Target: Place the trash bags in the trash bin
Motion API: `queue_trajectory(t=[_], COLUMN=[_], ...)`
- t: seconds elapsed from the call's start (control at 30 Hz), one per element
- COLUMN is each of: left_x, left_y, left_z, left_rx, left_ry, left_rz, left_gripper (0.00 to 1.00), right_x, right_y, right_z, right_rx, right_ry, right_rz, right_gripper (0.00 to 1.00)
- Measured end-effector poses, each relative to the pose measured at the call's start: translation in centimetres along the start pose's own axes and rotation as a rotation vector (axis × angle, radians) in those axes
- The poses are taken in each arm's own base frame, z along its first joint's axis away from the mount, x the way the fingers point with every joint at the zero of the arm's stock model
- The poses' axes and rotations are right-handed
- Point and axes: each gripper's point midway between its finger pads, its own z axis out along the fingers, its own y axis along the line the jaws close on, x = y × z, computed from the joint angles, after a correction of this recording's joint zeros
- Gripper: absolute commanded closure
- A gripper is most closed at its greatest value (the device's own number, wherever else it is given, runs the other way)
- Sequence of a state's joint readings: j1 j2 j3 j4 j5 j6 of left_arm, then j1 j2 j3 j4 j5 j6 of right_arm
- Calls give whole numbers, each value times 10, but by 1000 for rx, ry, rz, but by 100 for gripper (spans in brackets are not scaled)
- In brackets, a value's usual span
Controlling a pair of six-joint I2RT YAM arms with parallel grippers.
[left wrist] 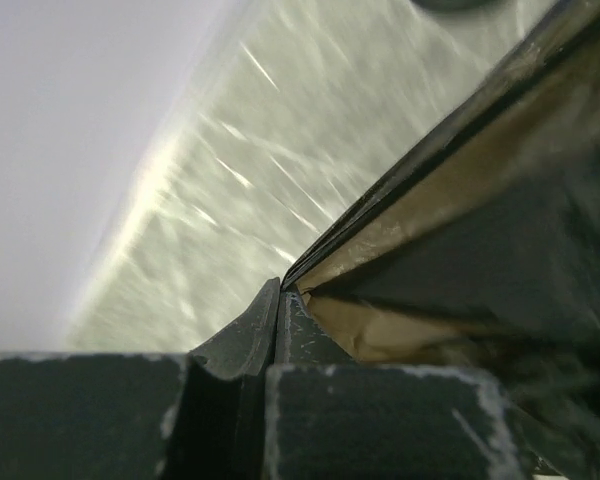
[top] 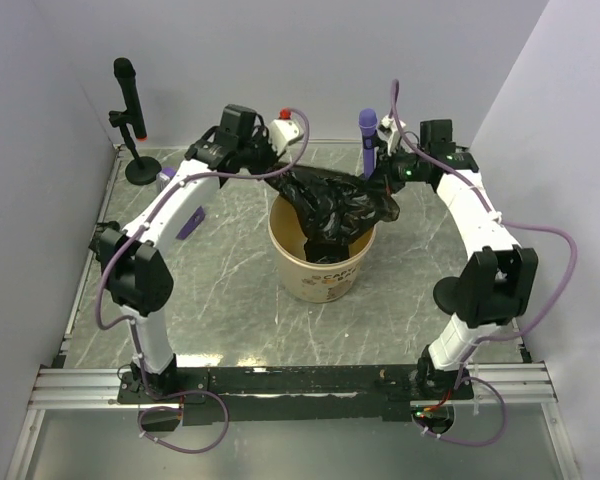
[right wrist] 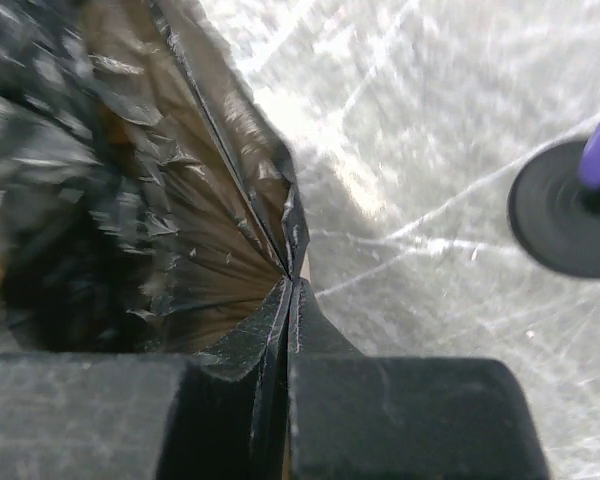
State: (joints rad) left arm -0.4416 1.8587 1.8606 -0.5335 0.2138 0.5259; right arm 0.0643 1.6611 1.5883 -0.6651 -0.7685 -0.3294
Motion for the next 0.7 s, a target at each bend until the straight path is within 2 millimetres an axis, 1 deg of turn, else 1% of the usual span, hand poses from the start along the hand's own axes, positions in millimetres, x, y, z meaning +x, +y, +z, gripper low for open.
queue_trajectory(t=[0.07,0.13,0.2,0.27,0.33,0.47,0.57,0.63,0.7], left_x=[20,39,57,71,76,67,69,75,86], left_y=[-13,-30,-45,-58,-69,-78,-89,-98,-105], left_z=[4,4,-1,-12,-27,-66,-88,-93,-88], left_rx=[53,112,155,190,215,214,220,239,255], left_ry=[65,117,154,178,175,119,89,87,102], left_rz=[-21,-46,-62,-82,-94,-102,-117,-129,-139], left_gripper=[99,99,99,99,99,99,99,99,99], right_x=[14,28,35,41,48,69,83,90,94], right_y=[-8,-10,-10,-7,1,22,34,38,36], right_z=[8,9,8,5,4,-4,-10,-10,-9], right_rx=[1,-1,-2,-11,-33,-65,-75,-75,-69], right_ry=[32,57,65,68,74,91,102,112,119], right_rz=[38,72,91,109,126,164,186,203,209], right_gripper=[100,100,100,100,100,100,100,100,100])
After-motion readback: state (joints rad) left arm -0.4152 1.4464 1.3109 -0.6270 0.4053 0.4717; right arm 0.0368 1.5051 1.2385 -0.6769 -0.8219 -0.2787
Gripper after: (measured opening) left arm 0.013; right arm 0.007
